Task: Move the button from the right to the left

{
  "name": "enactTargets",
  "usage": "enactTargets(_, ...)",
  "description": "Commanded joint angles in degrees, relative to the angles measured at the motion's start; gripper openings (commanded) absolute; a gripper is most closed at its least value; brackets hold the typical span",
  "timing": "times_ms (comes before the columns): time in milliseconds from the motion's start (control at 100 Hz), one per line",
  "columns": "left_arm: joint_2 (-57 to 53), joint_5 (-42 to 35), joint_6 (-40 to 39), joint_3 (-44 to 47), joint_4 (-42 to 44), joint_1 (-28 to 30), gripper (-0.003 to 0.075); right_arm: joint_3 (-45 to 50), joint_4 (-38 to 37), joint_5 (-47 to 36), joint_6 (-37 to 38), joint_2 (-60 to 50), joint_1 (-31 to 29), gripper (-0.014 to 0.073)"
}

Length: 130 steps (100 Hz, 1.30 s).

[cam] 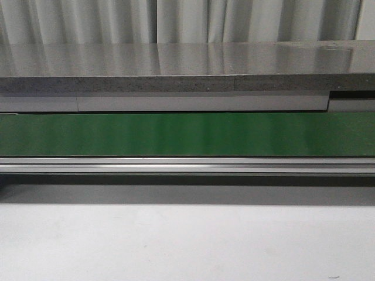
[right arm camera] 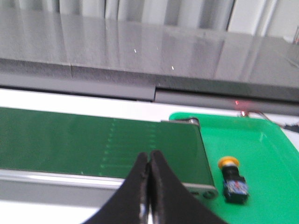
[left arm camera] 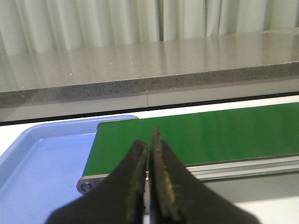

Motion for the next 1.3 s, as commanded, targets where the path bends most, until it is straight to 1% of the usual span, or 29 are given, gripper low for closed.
enactTargets(0,-2.0,-4.6,-0.2,2.3,-0.5,-0.3,0.0005,-7.9,-0.1,5.0,-0.2,5.1,0.0,-0.0069)
enactTargets(160,-2.0,-4.6,-0.2,2.3,-0.5,-0.3,0.0005,-19.6,-0.1,18.3,-0.2,15.0,0.0,-0.0069)
enactTargets(300,-2.0,-4.6,-0.2,2.3,-0.5,-0.3,0.0005,-27.4,-0.1,24.4,-0.2,23.5,0.0,-0.0069)
enactTargets(430,-2.0,-4.6,-0.2,2.3,-0.5,-0.3,0.0005,-30.7,0.4,24.0,-0.2,30.0,0.0,-0.0069)
enactTargets(590,-2.0,-4.6,-0.2,2.3,-0.5,-0.3,0.0005,-30.7,0.4,20.3,-0.2,34.6,0.0,-0.0066)
enactTargets(640,-2.0,-4.6,-0.2,2.3,-0.5,-0.3,0.0005,-30.7,0.4,20.1,-0.2,35.6,0.0,-0.0049)
enactTargets(690,-2.0,-4.6,-0.2,2.3,-0.5,-0.3,0.0005,-30.7,0.4,20.1,-0.2,36.3,0.0,-0.0001)
enactTargets(740,-2.0,-4.6,-0.2,2.3,-0.5,-0.3,0.0005,-30.7,0.5,20.2,-0.2,36.8,0.0,0.0085)
enactTargets(780,-2.0,-4.6,-0.2,2.3,-0.5,-0.3,0.0005,-30.7,0.5,20.1,-0.2,36.8,0.0,0.0188)
enactTargets(790,-2.0,-4.6,-0.2,2.3,-0.5,-0.3,0.0005,-30.7,0.5,20.0,-0.2,36.8,0.0,0.0227)
enactTargets(810,-2.0,-4.6,-0.2,2.3,-0.5,-0.3,0.0005,-30.7,0.5,20.0,-0.2,36.8,0.0,0.0267)
enactTargets(820,-2.0,-4.6,-0.2,2.3,-0.5,-0.3,0.0005,-30.7,0.5,19.9,-0.2,36.8,0.0,0.0307)
enactTargets(830,-2.0,-4.6,-0.2,2.3,-0.5,-0.3,0.0005,-30.7,0.5,19.8,-0.2,36.8,0.0,0.0327)
enactTargets(860,-2.0,-4.6,-0.2,2.3,-0.5,-0.3,0.0005,-30.7,0.5,19.8,-0.2,36.8,0.0,0.0421)
enactTargets(910,-2.0,-4.6,-0.2,2.3,-0.5,-0.3,0.0005,-30.7,0.4,19.3,-0.2,36.5,0.0,0.0521)
enactTargets(960,-2.0,-4.6,-0.2,2.3,-0.5,-0.3,0.0005,-30.7,0.5,19.0,0.0,36.5,-0.1,0.057)
enactTargets(1040,-2.0,-4.6,-0.2,2.3,-0.5,-0.3,0.0005,-30.7,0.5,18.9,2.1,36.5,-0.1,0.0557)
enactTargets(1190,-2.0,-4.6,-0.2,2.3,-0.5,-0.3,0.0005,-30.8,-2.5,17.8,2.9,36.9,-0.2,0.0434)
enactTargets(1290,-2.0,-4.6,-0.2,2.3,-0.5,-0.3,0.0005,-32.4,-5.1,17.6,2.9,38.6,-0.2,0.0426)
